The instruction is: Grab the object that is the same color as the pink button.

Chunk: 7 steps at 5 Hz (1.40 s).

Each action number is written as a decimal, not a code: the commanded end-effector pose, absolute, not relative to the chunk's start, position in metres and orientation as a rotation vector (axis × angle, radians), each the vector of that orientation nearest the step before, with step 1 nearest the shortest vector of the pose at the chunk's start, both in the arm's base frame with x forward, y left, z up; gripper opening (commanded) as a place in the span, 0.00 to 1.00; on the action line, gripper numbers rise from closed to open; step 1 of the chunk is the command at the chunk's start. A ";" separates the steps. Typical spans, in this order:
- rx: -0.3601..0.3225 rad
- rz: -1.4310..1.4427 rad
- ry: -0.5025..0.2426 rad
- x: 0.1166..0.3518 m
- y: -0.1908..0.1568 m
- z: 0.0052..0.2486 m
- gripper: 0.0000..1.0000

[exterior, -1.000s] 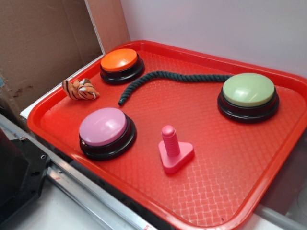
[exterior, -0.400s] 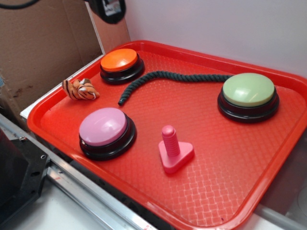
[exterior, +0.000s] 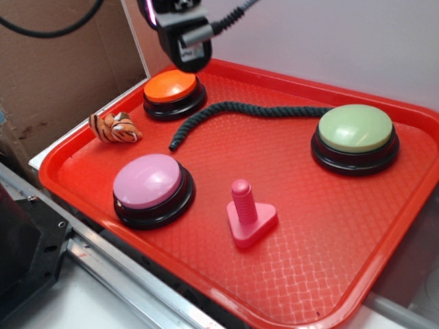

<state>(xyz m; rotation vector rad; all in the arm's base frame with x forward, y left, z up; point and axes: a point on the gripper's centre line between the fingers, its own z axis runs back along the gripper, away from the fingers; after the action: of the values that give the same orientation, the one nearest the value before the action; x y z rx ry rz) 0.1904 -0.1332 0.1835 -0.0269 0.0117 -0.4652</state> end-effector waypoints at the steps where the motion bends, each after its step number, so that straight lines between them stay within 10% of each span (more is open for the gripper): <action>1: -0.019 -0.442 -0.040 0.185 -0.140 0.188 1.00; 4: -0.033 -0.530 -0.051 0.199 -0.147 0.174 1.00; 7: -0.068 -0.548 0.105 0.194 -0.144 0.107 1.00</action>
<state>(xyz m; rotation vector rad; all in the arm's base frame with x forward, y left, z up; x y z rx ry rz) 0.1953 -0.1398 0.0987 -0.0573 0.1382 -0.5416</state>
